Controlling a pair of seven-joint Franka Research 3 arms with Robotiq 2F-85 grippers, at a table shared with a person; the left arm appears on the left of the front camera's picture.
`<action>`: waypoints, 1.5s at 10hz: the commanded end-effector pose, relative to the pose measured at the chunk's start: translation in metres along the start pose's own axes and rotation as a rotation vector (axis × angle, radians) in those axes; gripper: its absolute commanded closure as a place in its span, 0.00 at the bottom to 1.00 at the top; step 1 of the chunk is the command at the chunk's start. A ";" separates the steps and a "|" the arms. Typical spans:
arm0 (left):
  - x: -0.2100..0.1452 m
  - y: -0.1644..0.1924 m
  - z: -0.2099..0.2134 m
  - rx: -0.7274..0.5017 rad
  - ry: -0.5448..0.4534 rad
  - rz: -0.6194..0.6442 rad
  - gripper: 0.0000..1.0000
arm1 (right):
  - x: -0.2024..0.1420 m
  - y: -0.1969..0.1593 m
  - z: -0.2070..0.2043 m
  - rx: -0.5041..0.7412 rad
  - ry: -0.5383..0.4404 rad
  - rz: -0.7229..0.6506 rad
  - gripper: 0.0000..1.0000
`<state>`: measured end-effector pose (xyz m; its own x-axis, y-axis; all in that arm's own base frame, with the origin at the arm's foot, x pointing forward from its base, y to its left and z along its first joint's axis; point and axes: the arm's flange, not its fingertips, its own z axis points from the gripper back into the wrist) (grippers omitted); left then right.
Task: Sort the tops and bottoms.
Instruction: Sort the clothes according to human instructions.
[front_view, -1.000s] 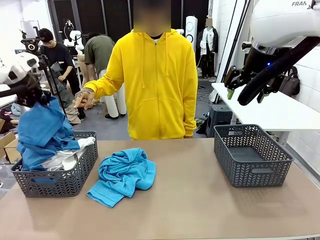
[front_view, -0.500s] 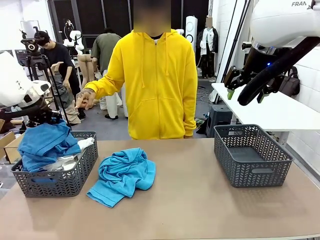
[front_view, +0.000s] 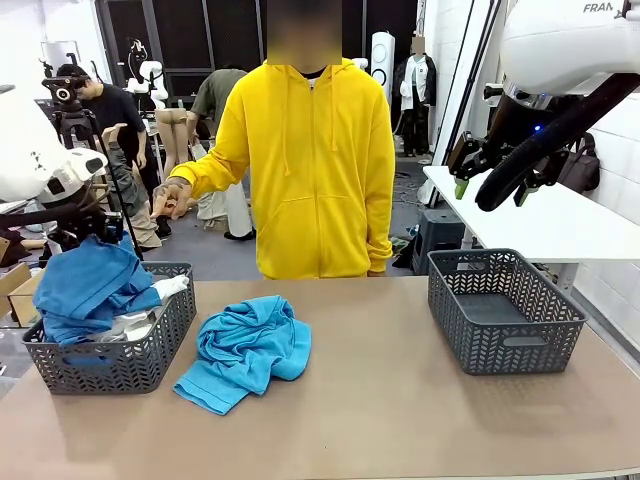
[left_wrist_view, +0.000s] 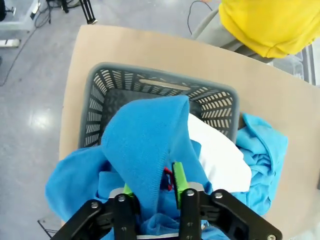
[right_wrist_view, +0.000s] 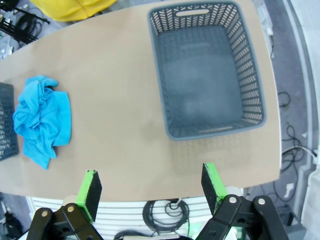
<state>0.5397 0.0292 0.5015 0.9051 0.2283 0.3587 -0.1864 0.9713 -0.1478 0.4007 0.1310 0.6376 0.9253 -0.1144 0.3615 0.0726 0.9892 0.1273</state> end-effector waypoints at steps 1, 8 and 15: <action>-0.006 -0.004 0.014 0.009 0.005 -0.014 0.06 | -0.004 -0.001 -0.005 0.028 -0.011 -0.010 0.00; 0.003 -0.014 0.080 0.108 -0.100 -0.080 0.00 | -0.004 -0.001 -0.005 0.028 -0.011 -0.010 0.00; -0.006 0.013 0.125 0.059 -0.133 -0.094 0.00 | -0.004 -0.001 -0.005 0.028 -0.011 -0.010 0.00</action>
<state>0.4841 0.0457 0.6206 0.8539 0.1513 0.4980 -0.1517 0.9876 -0.0398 0.4007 0.1310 0.6377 0.9252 -0.1146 0.3617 0.0728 0.9892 0.1273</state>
